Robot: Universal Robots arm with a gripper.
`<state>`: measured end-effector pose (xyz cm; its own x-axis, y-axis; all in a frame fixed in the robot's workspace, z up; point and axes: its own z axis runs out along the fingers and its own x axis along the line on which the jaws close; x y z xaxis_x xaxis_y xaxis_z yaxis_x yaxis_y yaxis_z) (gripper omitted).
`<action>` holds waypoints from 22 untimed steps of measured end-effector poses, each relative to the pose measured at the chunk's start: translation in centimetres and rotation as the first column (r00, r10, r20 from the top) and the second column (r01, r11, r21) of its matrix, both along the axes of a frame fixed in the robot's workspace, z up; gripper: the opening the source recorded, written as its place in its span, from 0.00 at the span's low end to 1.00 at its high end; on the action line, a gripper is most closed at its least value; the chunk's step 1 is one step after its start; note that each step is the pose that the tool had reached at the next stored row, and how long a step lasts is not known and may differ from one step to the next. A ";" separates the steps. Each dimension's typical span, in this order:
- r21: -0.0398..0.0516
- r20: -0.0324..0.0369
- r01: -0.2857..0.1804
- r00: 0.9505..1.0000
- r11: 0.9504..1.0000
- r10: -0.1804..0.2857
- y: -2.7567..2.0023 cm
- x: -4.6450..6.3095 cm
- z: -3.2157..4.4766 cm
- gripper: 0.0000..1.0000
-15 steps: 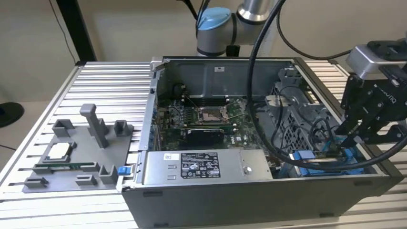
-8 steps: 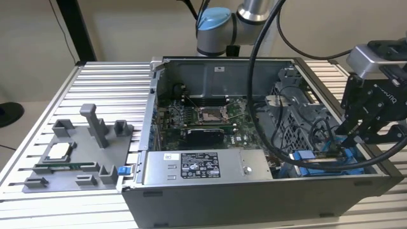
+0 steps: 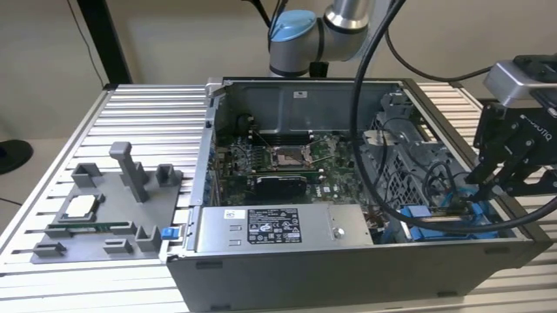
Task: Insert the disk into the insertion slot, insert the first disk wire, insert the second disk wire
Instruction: 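Insert the second disk wire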
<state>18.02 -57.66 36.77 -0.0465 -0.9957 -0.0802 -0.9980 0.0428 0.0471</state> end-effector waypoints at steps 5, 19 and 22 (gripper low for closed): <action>0.000 -0.001 0.000 1.000 1.000 0.000 0.00 0.8 0.00 1.00; 0.000 -0.004 -0.003 1.000 1.000 0.003 0.12 1.1 0.08 1.00; 0.000 -0.004 -0.010 1.000 1.000 0.010 0.18 1.3 0.09 1.00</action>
